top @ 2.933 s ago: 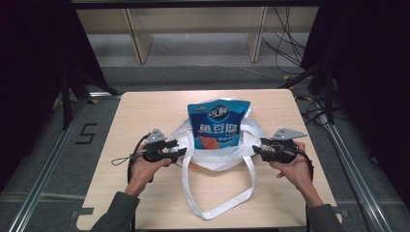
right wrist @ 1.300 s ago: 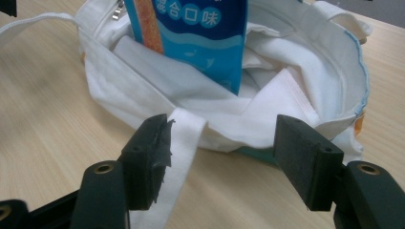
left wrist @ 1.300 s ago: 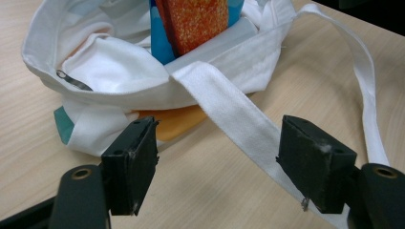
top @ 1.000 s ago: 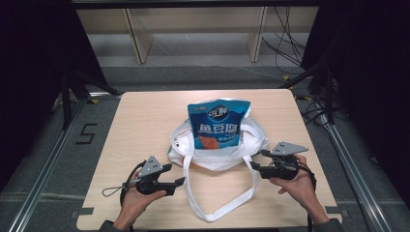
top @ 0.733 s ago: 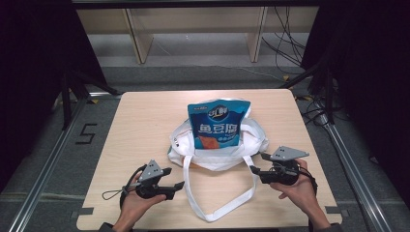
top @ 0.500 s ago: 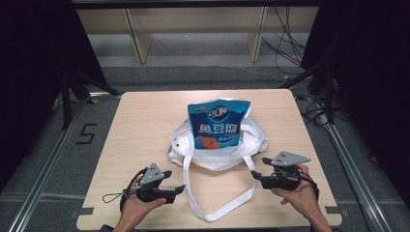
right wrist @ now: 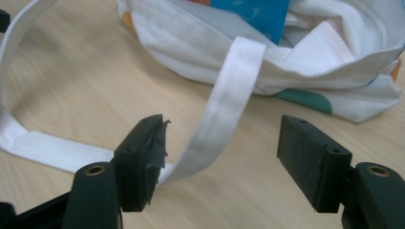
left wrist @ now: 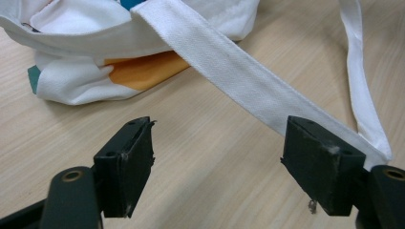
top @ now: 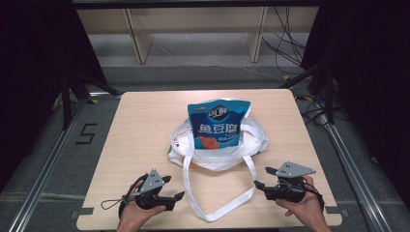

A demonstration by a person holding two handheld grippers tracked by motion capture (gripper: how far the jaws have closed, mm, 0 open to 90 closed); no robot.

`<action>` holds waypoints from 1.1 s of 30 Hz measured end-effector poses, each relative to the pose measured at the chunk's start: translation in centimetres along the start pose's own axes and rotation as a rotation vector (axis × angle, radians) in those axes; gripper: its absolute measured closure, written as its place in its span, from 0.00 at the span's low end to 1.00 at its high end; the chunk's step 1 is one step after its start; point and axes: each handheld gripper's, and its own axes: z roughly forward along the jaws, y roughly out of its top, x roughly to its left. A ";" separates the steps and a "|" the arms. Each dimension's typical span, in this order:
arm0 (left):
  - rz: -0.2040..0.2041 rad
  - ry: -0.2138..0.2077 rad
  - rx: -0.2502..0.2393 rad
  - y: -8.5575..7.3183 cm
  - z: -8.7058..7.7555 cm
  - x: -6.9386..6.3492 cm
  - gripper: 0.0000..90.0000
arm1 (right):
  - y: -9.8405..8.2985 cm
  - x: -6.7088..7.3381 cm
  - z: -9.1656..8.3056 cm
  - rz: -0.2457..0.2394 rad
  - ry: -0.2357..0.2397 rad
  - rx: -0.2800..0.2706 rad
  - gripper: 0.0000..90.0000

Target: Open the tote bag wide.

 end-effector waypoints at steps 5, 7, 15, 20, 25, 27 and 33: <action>0.007 -0.017 0.009 -0.2 0.0 -0.6 0.28 | -0.8 0.8 -0.3 0.003 0.017 0.014 0.36; 0.004 -0.020 -0.006 -0.4 0.1 -1.0 0.27 | -1.2 1.2 -0.4 0.007 0.020 0.023 0.35; 0.022 -0.043 0.024 -0.9 0.2 -2.2 0.26 | -2.6 2.2 -0.7 0.022 0.026 0.065 0.32; 0.055 -0.053 0.054 -1.2 0.4 -2.7 0.24 | -3.1 2.6 -0.9 0.038 0.021 0.074 0.31; 0.084 -0.069 0.068 -1.1 0.4 -2.6 0.24 | -3.3 2.9 -0.8 0.035 0.017 0.082 0.31; 0.068 -0.068 0.072 -1.2 0.4 -2.7 0.24 | -3.3 2.9 -0.8 0.040 0.029 0.099 0.31; 0.105 -0.059 0.077 -1.1 0.5 -2.5 0.23 | -3.4 2.9 -0.7 0.029 0.015 0.092 0.31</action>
